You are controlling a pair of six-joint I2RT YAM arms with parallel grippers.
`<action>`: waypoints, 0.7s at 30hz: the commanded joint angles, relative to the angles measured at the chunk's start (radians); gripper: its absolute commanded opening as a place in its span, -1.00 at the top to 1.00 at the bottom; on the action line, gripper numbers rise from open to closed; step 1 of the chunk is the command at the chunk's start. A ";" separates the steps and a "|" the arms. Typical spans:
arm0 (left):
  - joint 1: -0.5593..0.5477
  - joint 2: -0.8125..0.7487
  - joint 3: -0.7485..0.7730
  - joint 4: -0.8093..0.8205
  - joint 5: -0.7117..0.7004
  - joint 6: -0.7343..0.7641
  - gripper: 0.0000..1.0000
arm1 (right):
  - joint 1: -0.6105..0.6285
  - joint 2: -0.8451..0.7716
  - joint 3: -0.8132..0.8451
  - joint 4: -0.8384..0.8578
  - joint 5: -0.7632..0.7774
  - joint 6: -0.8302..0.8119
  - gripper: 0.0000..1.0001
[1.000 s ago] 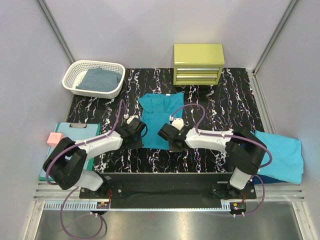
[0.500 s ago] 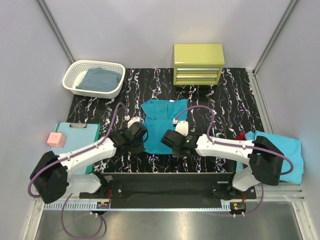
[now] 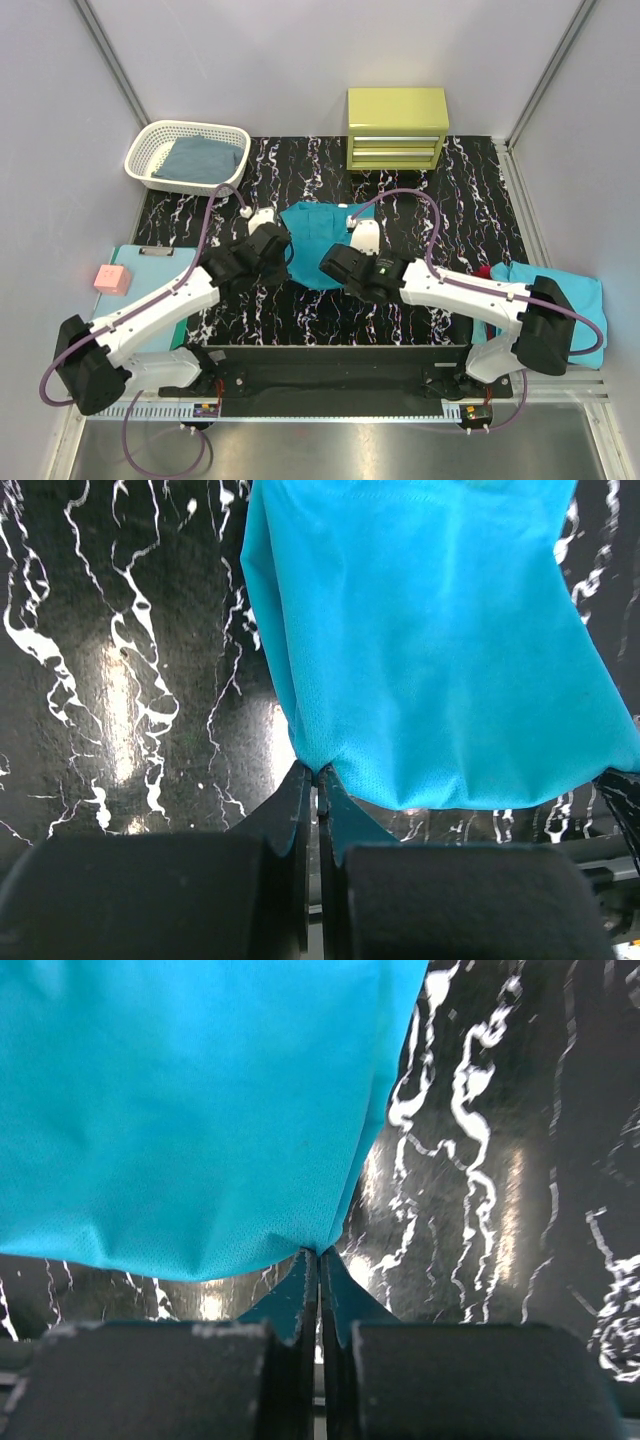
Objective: Fold and stack the t-shirts
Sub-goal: Fold the tshirt
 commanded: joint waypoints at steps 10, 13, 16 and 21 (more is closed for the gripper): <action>-0.104 -0.099 0.087 -0.065 -0.096 -0.060 1.00 | 0.006 -0.156 0.042 -0.080 0.110 -0.008 1.00; -0.152 -0.120 0.101 -0.093 -0.134 -0.080 1.00 | 0.006 -0.194 0.028 -0.098 0.124 0.015 1.00; -0.181 -0.123 0.116 -0.119 -0.173 -0.094 1.00 | 0.004 -0.213 0.025 -0.112 0.139 0.015 1.00; -0.184 -0.111 0.130 -0.128 -0.219 -0.080 1.00 | 0.006 -0.205 0.043 -0.121 0.176 -0.003 1.00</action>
